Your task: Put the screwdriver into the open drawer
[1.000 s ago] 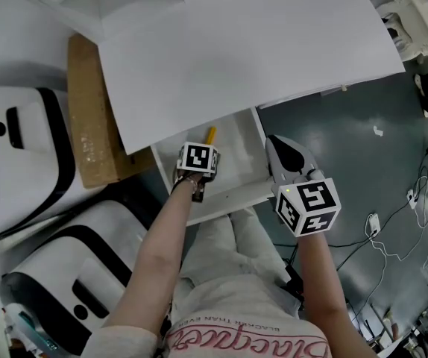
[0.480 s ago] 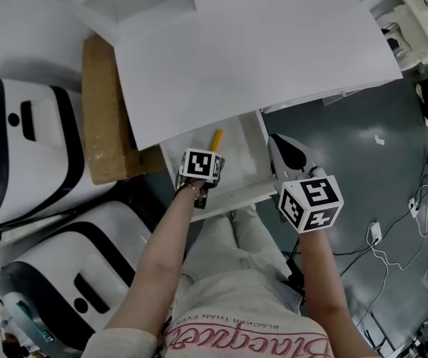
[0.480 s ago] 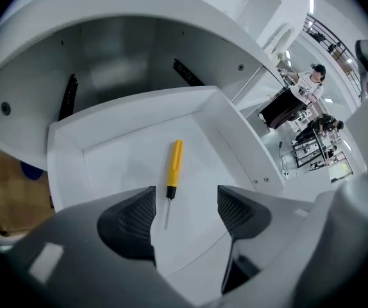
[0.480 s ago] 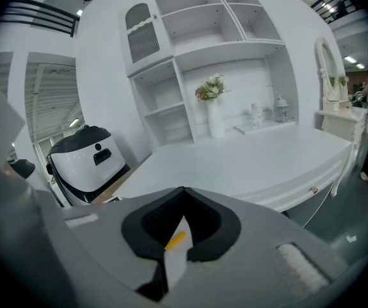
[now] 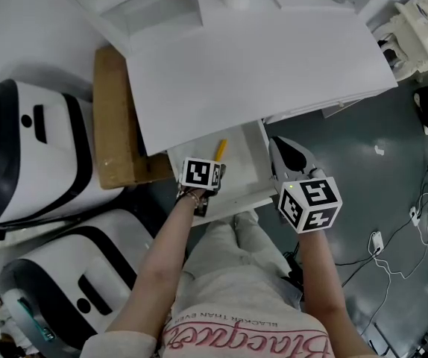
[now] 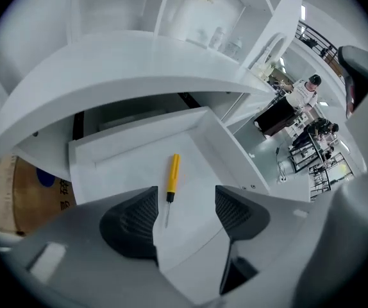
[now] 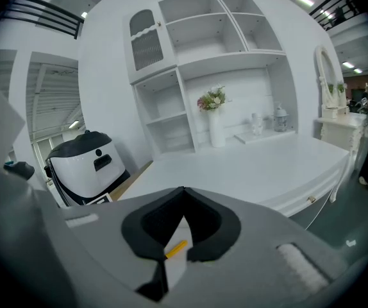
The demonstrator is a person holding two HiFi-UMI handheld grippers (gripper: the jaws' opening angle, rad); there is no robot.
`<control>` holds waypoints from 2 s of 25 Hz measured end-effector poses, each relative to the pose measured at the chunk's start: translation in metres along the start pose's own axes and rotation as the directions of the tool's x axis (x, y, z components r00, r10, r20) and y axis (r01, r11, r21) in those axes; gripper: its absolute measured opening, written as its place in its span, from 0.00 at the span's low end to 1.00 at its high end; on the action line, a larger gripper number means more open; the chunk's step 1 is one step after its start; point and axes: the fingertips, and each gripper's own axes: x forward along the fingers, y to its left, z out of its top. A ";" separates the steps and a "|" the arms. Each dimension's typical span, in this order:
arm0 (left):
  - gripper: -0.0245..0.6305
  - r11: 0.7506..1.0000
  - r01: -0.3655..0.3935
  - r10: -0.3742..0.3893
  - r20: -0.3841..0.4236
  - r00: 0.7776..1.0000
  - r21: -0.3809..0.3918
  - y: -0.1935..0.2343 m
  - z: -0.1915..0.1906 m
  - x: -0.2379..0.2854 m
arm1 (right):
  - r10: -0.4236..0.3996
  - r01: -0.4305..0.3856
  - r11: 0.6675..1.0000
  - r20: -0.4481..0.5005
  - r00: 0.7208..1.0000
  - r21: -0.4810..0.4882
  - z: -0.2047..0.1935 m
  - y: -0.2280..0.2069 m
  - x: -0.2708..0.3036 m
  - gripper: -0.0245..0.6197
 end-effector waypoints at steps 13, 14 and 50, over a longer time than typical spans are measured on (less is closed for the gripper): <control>0.38 1.000 -0.012 0.013 0.154 0.988 -0.007 0.003 0.026 -0.063 | 0.036 -0.035 0.998 0.008 0.999 -0.061 0.023 0.017 -0.008 0.04; 0.37 1.000 -0.013 0.014 0.168 0.986 -0.008 0.004 0.028 -0.068 | 0.034 -0.033 0.997 0.013 0.999 -0.064 0.025 0.017 -0.009 0.04; 0.06 0.947 -0.316 0.186 0.715 0.674 0.052 0.010 0.131 -0.270 | 0.086 -0.036 0.973 0.214 0.973 -0.228 0.114 0.053 -0.029 0.04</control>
